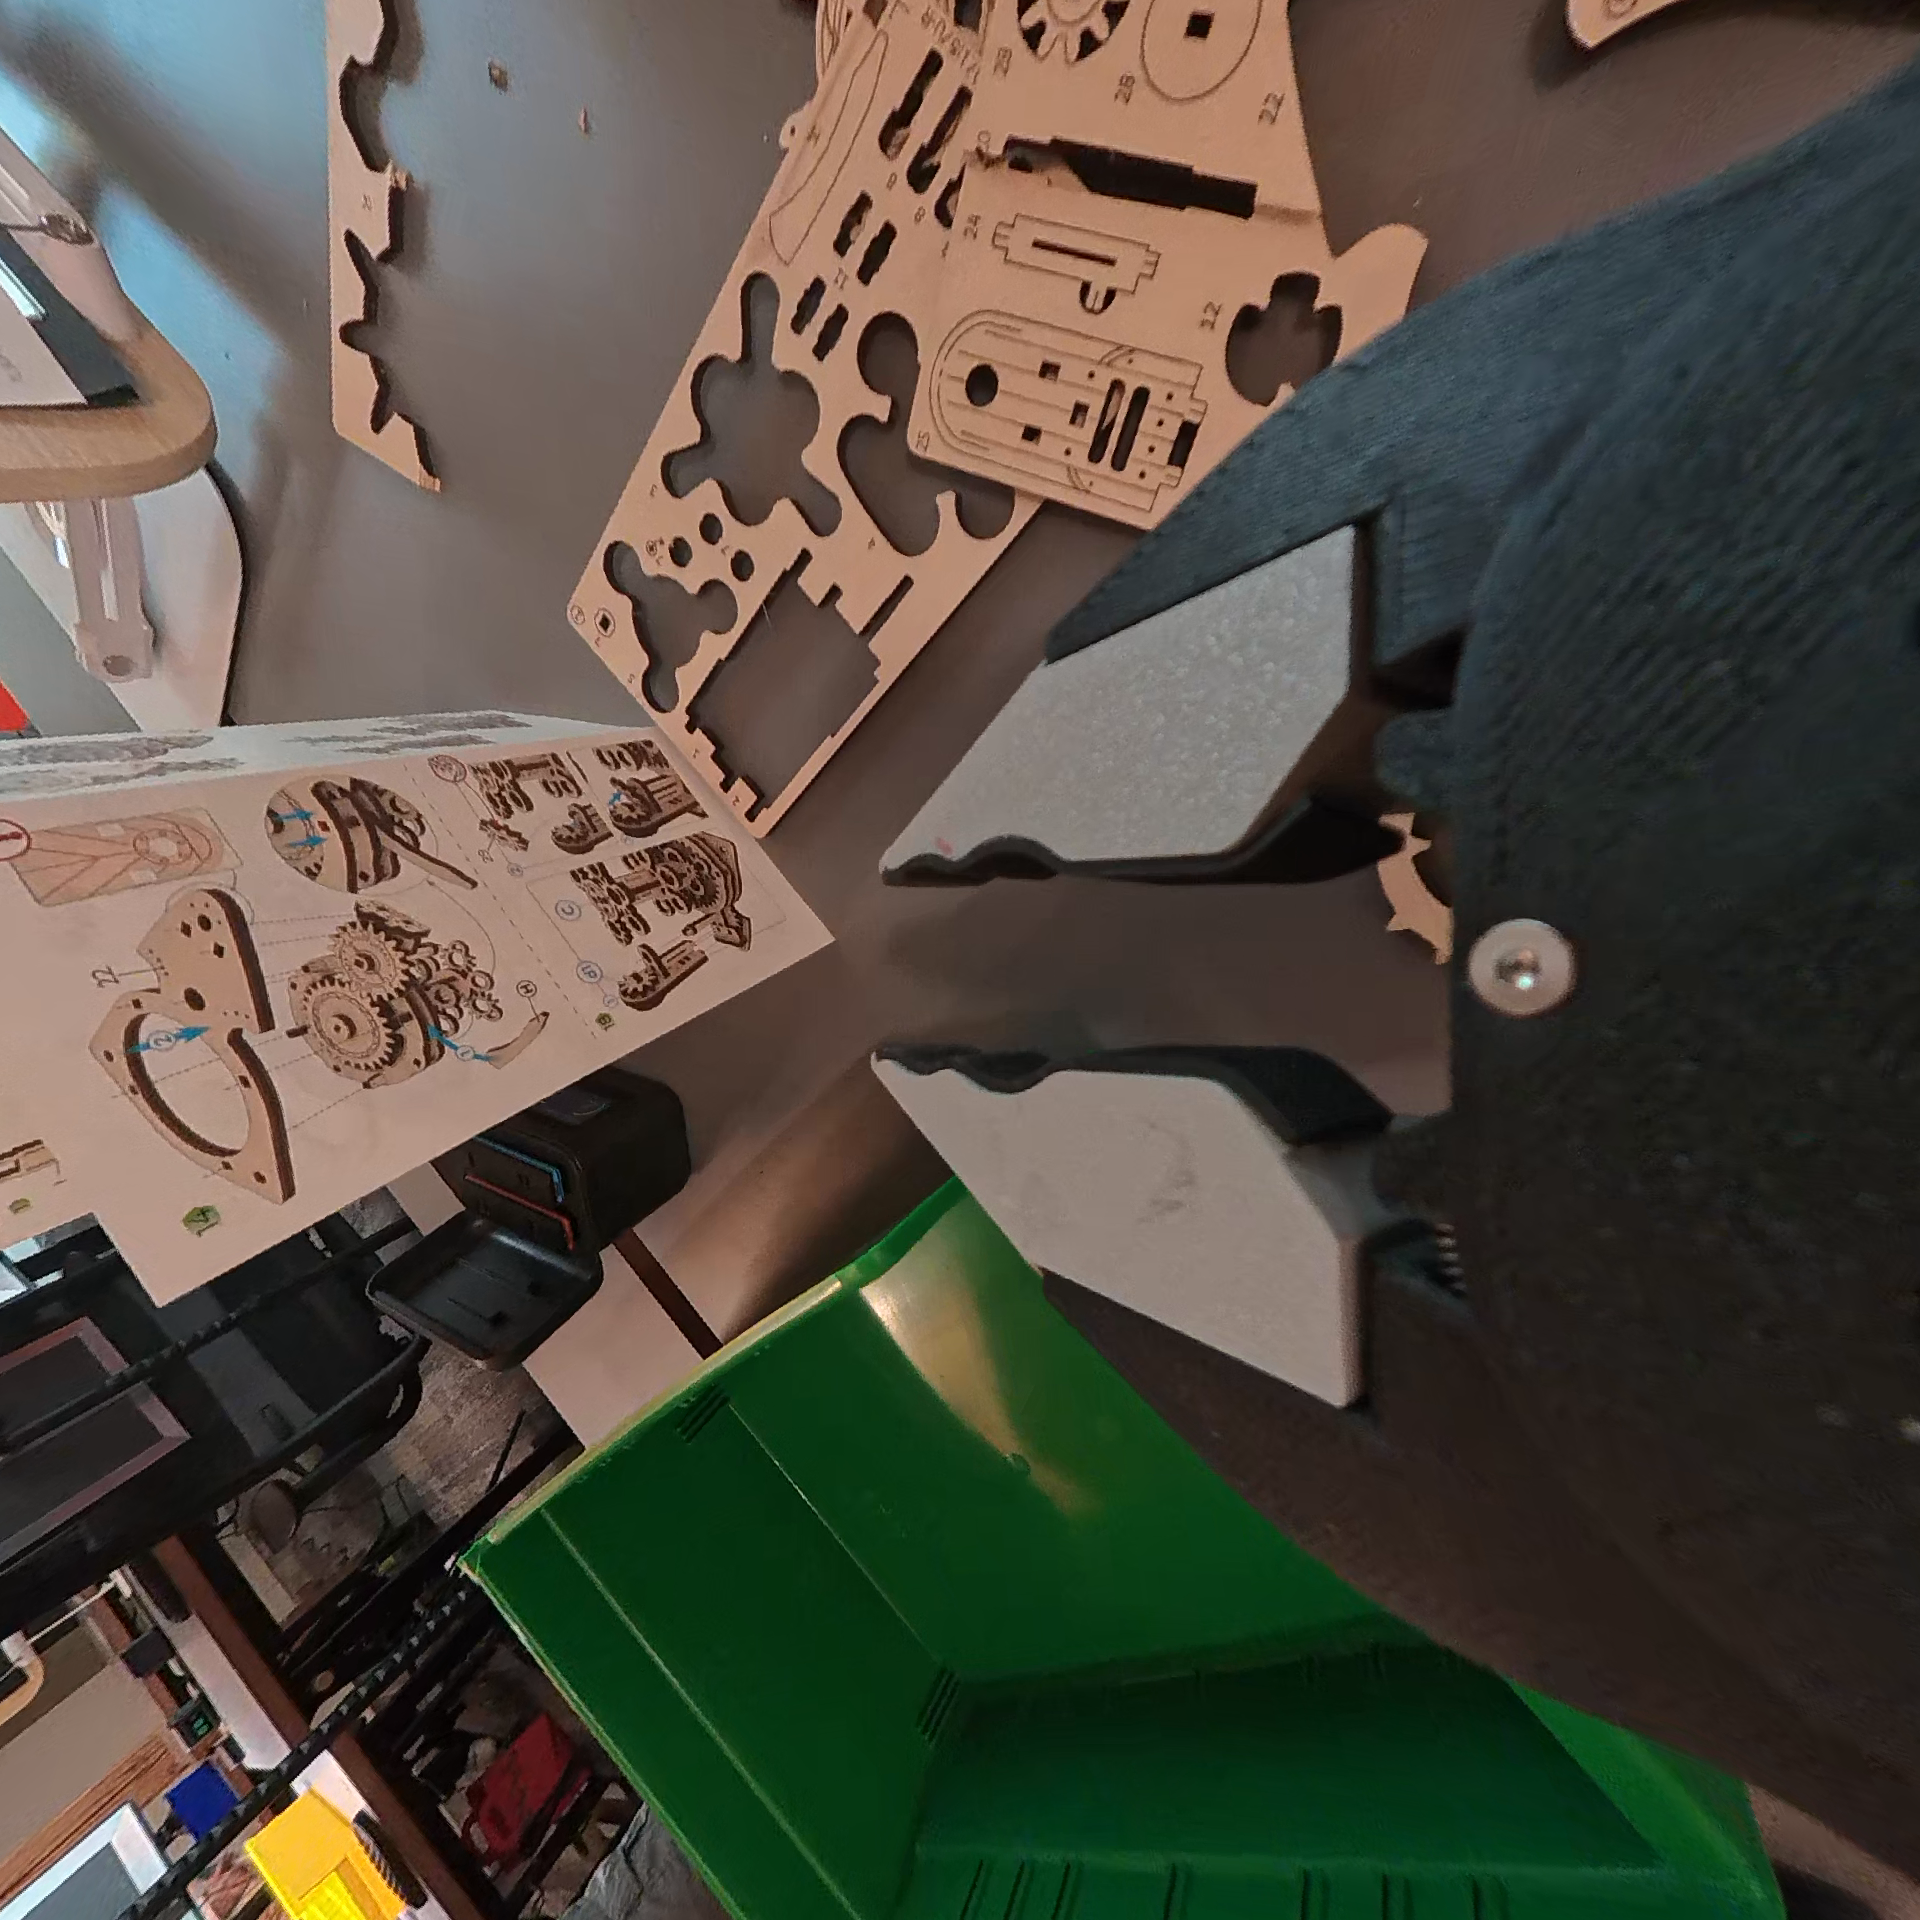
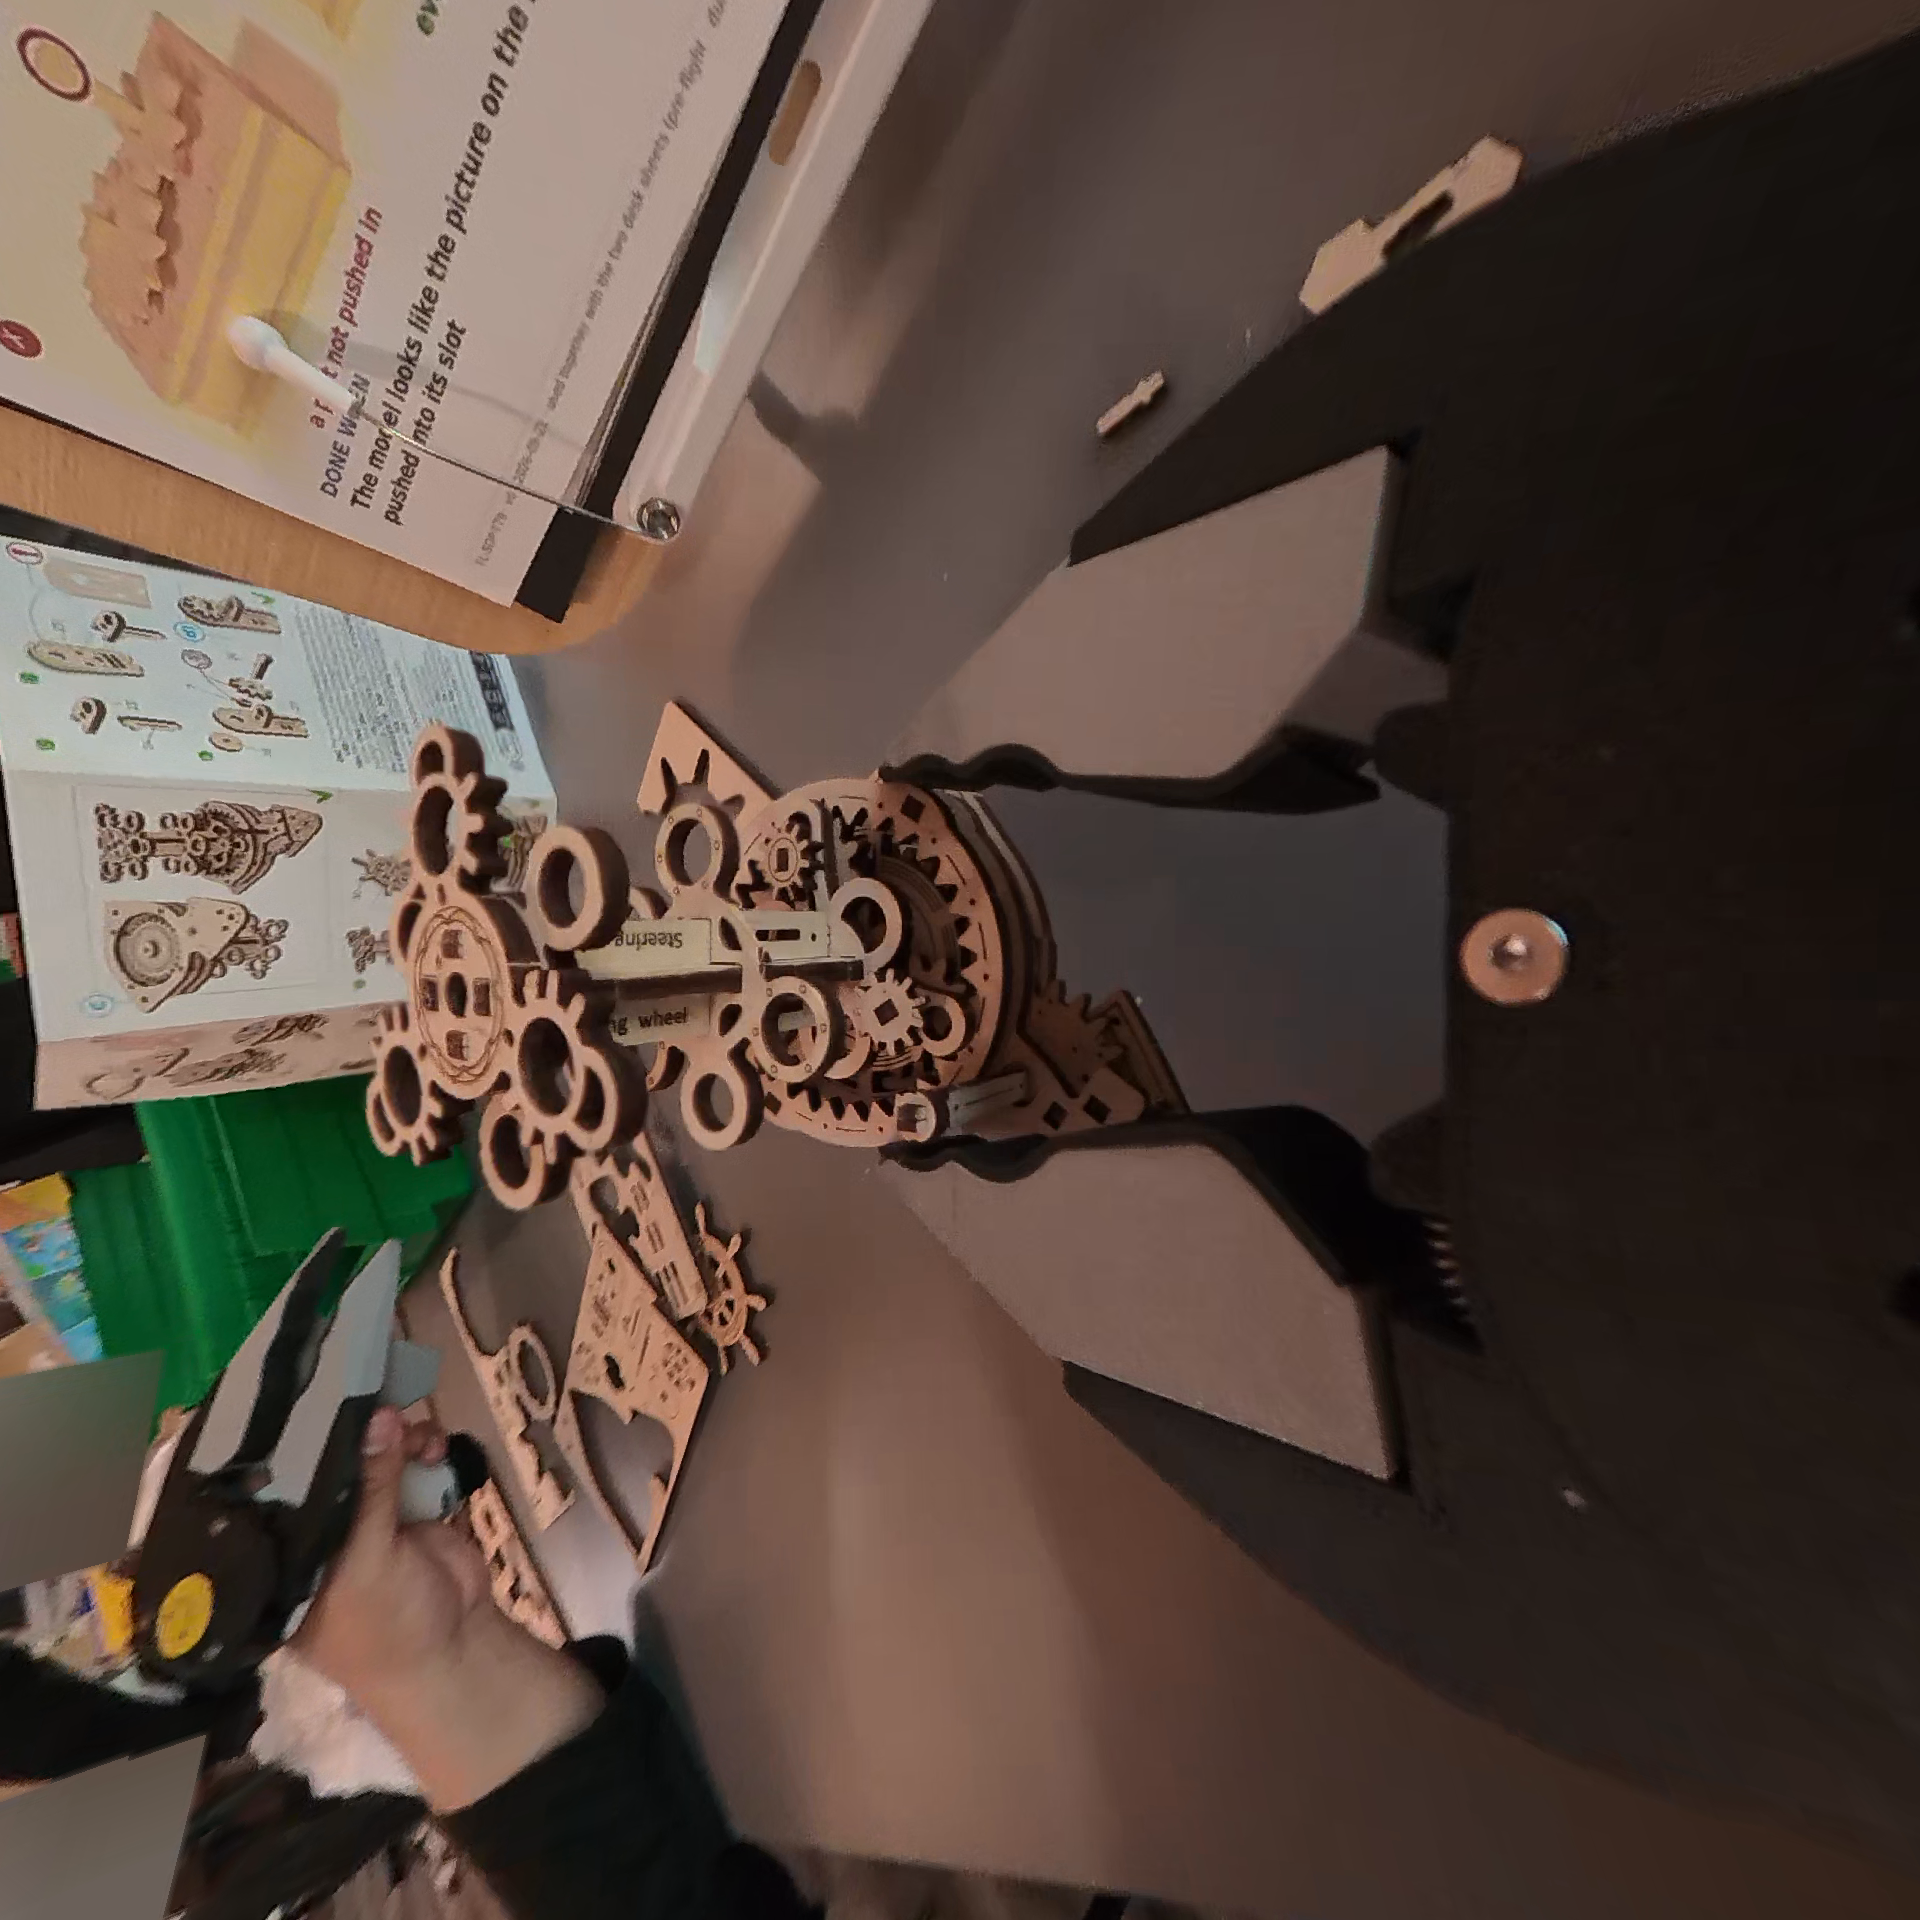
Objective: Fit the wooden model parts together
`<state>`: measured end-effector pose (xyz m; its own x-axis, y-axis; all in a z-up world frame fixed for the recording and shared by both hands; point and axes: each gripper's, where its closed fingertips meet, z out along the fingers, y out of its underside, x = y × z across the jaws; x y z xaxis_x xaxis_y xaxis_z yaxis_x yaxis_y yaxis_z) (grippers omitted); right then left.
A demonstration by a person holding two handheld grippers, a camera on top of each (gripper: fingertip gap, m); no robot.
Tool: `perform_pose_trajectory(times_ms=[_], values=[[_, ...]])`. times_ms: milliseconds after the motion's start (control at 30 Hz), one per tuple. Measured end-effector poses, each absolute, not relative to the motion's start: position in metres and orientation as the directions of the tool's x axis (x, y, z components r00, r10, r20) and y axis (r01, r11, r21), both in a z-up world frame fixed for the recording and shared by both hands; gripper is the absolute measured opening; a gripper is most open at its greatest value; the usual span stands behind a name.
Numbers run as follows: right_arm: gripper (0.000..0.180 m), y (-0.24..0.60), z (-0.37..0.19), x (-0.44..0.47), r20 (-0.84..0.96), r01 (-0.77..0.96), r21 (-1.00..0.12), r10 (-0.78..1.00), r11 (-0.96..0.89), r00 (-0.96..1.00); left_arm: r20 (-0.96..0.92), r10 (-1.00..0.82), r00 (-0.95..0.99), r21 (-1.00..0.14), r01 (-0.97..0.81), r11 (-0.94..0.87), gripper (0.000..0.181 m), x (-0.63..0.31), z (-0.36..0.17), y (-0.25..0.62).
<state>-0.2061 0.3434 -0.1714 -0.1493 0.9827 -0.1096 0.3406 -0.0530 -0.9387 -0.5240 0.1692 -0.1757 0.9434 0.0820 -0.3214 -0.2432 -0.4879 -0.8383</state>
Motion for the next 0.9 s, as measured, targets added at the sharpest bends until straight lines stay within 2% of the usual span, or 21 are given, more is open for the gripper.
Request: perform_pose_trajectory(times_ms=[267, 500, 700, 900], values=[[0.064, 0.332, -0.154, -0.207, -0.387, 0.286, -0.907, 0.881, -0.310, -0.274, -0.320, 0.062, 0.945, -0.841, -0.254, -0.477, 0.028, -0.518, -0.174, 0.171], [0.064, 0.308, -0.116, -0.219, -0.660, 0.219, -0.730, 0.585, -0.647, -0.472, -0.344, -0.139, 0.929, -0.864, -0.371, -0.341, 0.030, -0.435, -0.153, 0.195], [0.065, 0.283, -0.114, -0.231, -0.709, 0.276, -0.669, 0.481, -0.690, -0.515, -0.369, -0.366, 0.854, -0.858, -0.464, -0.218, 0.036, -0.320, -0.145, 0.223], [0.065, 0.264, -0.117, -0.232, -0.739, 0.353, -0.635, 0.407, -0.687, -0.536, -0.381, -0.423, 0.822, -0.867, -0.476, -0.144, 0.051, -0.277, -0.139, 0.241]])
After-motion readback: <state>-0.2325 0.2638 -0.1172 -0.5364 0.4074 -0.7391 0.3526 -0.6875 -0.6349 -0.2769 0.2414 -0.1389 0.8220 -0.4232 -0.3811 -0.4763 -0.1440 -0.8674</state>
